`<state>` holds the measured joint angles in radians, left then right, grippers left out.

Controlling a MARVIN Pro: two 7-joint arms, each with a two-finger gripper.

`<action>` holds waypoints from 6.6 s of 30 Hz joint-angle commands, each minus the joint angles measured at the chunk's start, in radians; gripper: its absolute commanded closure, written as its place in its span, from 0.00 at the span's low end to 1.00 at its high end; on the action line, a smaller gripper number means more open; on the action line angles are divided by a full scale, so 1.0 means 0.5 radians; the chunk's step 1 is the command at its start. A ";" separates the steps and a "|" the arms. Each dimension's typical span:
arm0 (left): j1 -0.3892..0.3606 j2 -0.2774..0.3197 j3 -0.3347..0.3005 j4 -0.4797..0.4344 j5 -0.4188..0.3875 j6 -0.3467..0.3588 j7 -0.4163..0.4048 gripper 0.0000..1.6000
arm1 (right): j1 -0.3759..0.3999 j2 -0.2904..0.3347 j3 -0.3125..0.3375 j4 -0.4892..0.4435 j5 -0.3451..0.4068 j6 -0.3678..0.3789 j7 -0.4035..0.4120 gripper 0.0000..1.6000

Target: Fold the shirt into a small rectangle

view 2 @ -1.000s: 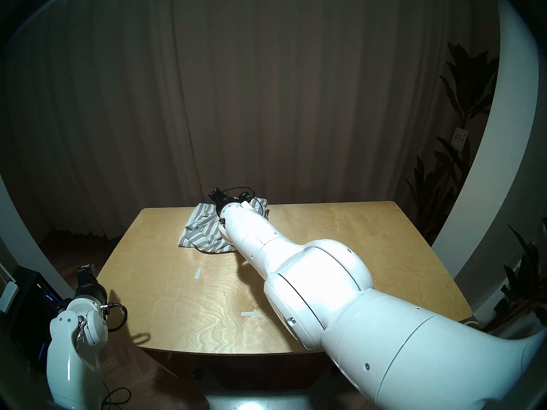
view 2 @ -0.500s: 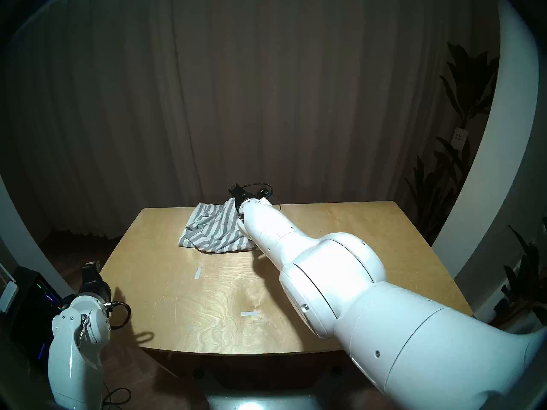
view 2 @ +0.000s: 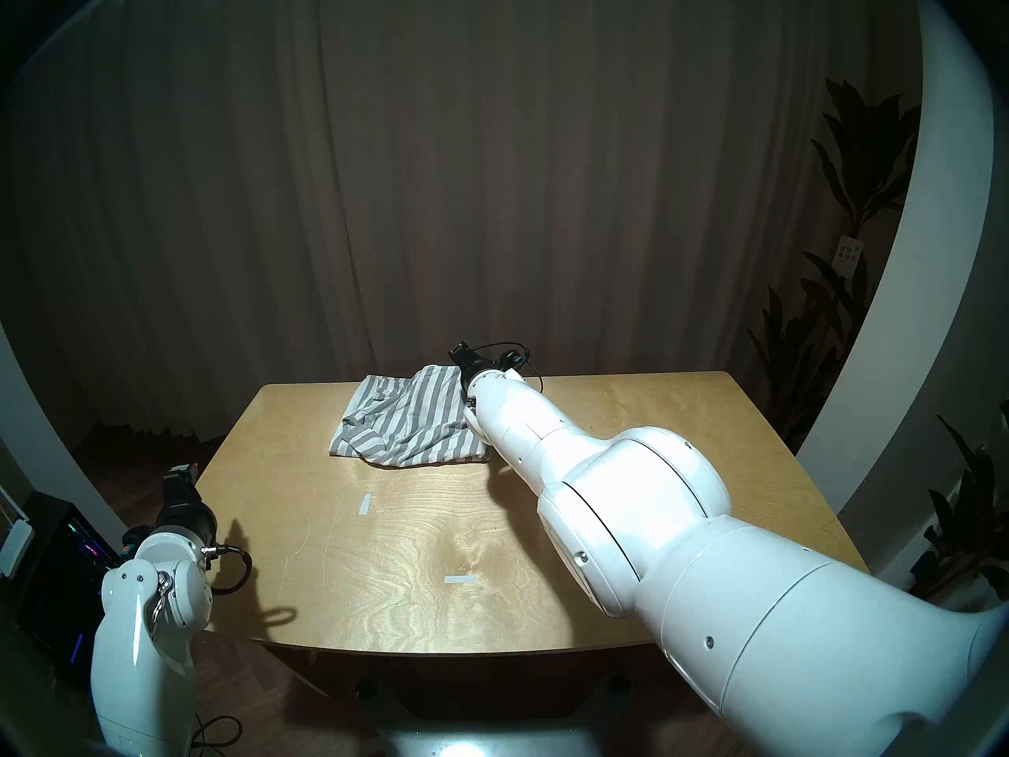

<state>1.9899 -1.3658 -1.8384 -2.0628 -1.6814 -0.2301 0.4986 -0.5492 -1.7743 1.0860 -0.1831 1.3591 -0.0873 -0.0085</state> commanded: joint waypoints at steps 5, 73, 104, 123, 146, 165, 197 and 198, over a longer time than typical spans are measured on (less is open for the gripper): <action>-0.293 0.146 0.232 0.025 0.043 0.181 -0.188 0.00 | 0.008 0.213 0.145 -0.048 0.102 -0.087 0.219 0.00; -0.985 0.817 1.118 0.499 1.846 0.514 -0.354 0.00 | -0.113 0.725 -0.479 -0.190 -0.650 -1.030 0.768 0.00; -1.206 0.909 1.363 0.774 2.559 0.389 -0.295 0.00 | -0.222 0.809 -0.558 -0.357 -0.786 -1.320 0.854 0.00; -1.306 0.905 1.470 0.842 2.777 0.267 -0.265 0.00 | -0.312 0.877 -0.541 -0.312 -0.858 -1.309 0.596 0.00; -1.354 0.908 1.456 1.030 2.724 0.122 -0.399 0.00 | -0.334 0.865 -0.534 -0.325 -0.943 -1.203 0.271 0.00; -1.414 0.999 1.309 1.167 2.458 0.034 -0.712 0.00 | -0.343 0.833 -0.554 -0.366 -1.036 -1.049 0.070 0.00; -1.461 0.929 1.241 1.350 2.059 0.011 -1.046 0.00 | -0.333 0.900 -0.596 -0.576 -1.182 -0.944 -0.236 0.00; -1.462 0.926 1.238 1.356 2.047 0.010 -1.056 0.00 | -0.335 0.902 -0.597 -0.586 -1.184 -0.937 -0.243 0.00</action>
<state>1.2938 -0.8986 -1.1991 -1.3852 -0.6279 -0.2135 -0.0012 -0.7337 -1.3320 0.7900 -0.4308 0.7777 -0.5636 -0.1080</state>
